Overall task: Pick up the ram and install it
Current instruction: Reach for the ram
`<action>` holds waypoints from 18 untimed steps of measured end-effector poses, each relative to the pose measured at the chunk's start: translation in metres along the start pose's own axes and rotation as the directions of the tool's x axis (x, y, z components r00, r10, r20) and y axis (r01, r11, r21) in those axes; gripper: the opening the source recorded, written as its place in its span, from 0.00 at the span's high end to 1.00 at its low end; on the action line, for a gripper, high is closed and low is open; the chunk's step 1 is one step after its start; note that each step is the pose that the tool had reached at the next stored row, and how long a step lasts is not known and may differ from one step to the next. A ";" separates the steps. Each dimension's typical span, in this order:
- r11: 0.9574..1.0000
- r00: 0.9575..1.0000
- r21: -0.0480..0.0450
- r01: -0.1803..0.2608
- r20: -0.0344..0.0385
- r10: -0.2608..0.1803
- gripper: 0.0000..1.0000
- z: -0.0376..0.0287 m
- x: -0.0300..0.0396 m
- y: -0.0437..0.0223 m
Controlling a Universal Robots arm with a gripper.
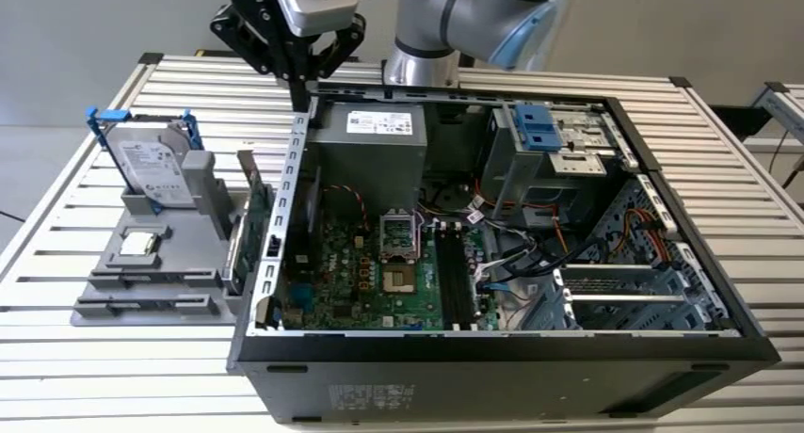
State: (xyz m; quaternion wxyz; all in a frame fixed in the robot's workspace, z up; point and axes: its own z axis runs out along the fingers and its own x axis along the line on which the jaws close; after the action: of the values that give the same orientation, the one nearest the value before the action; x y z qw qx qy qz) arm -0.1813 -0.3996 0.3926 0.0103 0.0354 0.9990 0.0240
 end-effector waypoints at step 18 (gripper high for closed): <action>1.000 1.000 0.000 0.000 0.000 0.000 1.00 -0.0005 0.0197 -0.0027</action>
State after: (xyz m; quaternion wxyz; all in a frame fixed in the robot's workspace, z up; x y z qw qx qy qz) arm -0.2011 -0.4009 0.3926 0.0104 0.0354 0.9990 0.0240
